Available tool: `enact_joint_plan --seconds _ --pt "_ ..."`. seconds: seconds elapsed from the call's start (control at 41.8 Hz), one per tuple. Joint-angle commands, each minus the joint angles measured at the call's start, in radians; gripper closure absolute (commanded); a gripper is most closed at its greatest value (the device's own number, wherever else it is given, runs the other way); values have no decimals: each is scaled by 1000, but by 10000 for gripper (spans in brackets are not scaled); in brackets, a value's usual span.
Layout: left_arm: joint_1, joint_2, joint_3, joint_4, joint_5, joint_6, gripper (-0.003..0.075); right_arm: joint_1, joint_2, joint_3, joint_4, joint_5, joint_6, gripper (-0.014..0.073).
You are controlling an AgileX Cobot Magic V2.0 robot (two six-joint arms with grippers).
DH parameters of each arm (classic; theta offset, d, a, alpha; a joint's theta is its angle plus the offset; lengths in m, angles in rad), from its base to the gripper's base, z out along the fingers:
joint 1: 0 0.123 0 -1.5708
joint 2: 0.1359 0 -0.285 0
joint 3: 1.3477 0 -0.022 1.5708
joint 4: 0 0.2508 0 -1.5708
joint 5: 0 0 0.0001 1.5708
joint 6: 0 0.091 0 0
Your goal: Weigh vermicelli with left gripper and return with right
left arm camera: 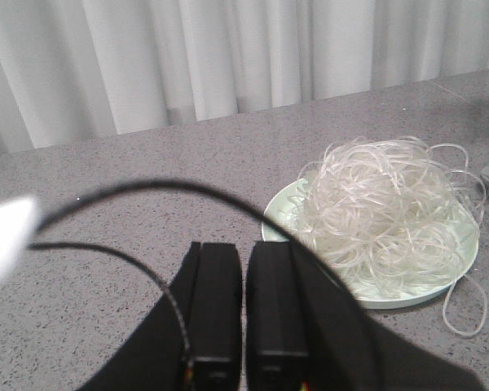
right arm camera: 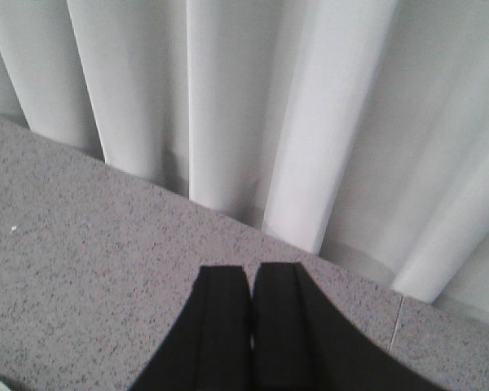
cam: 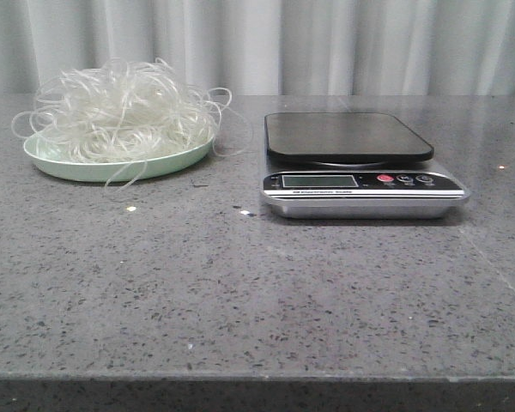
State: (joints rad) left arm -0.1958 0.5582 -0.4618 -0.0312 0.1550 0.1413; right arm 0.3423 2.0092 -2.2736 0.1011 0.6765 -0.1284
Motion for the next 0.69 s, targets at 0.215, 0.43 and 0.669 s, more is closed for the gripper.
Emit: enact_joint_plan --seconds 0.215,0.43,0.669 --pt "-1 1 -27 -3 -64 -9 584 -2 -119 163 -40 -54 -2 441" --pt "-1 1 -27 -3 -39 -9 584 -3 -322 562 -45 -283 -2 441" --pt "-1 1 -27 -3 -39 -9 584 -20 -620 891 -45 -420 -2 441"
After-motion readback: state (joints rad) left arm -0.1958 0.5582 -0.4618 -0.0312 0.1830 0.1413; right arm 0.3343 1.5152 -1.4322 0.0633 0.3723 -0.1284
